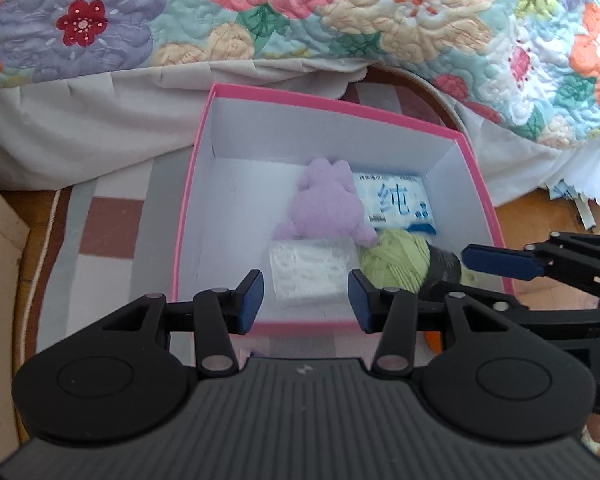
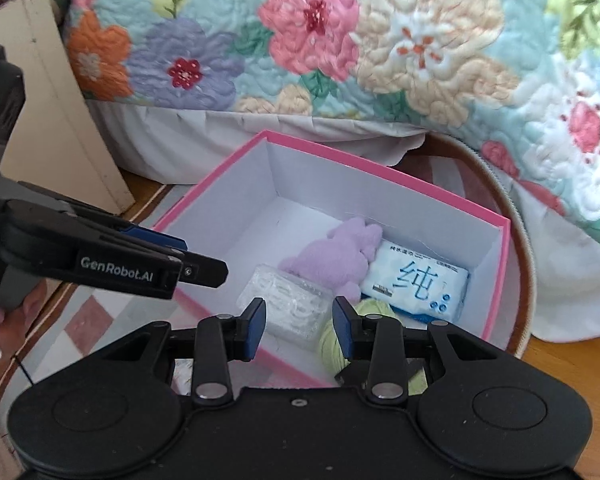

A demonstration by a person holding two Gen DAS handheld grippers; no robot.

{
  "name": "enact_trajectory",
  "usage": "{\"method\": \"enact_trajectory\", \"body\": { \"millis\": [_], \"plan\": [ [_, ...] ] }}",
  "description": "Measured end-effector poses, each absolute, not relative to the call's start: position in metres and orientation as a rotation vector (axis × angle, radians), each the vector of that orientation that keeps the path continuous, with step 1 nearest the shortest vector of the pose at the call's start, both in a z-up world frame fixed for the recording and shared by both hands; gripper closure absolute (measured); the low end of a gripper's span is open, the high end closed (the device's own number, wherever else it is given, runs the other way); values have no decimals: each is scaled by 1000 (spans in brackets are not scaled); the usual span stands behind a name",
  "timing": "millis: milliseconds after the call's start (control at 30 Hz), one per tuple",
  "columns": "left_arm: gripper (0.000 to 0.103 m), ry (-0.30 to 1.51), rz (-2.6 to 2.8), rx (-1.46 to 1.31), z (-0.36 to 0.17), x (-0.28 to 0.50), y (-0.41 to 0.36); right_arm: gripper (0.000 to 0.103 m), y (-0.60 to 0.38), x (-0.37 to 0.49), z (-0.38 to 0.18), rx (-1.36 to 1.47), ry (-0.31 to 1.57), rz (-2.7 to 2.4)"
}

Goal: Organize objects

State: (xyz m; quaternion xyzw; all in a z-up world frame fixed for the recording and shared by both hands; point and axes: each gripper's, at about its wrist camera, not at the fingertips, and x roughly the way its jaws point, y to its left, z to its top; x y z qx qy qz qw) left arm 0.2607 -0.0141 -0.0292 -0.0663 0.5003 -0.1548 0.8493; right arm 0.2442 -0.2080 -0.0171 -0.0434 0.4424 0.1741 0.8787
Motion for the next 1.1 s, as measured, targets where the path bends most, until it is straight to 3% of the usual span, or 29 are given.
{"method": "enact_trajectory", "body": {
  "millis": [433,667,900,1100],
  "plan": [
    [44,1026,-360,-37,36,205,-14,55,-223,185,32,-71,851,363],
    [43,1018,-343,-14,50,174,-11,48,-219,155,47,-92,825,399],
    [34,984,-360,12,58,153,-12,36,-221,137,57,-102,810,401],
    [34,1008,-344,14,50,142,-10,27,-219,125,60,-126,817,386]
  ]
}}
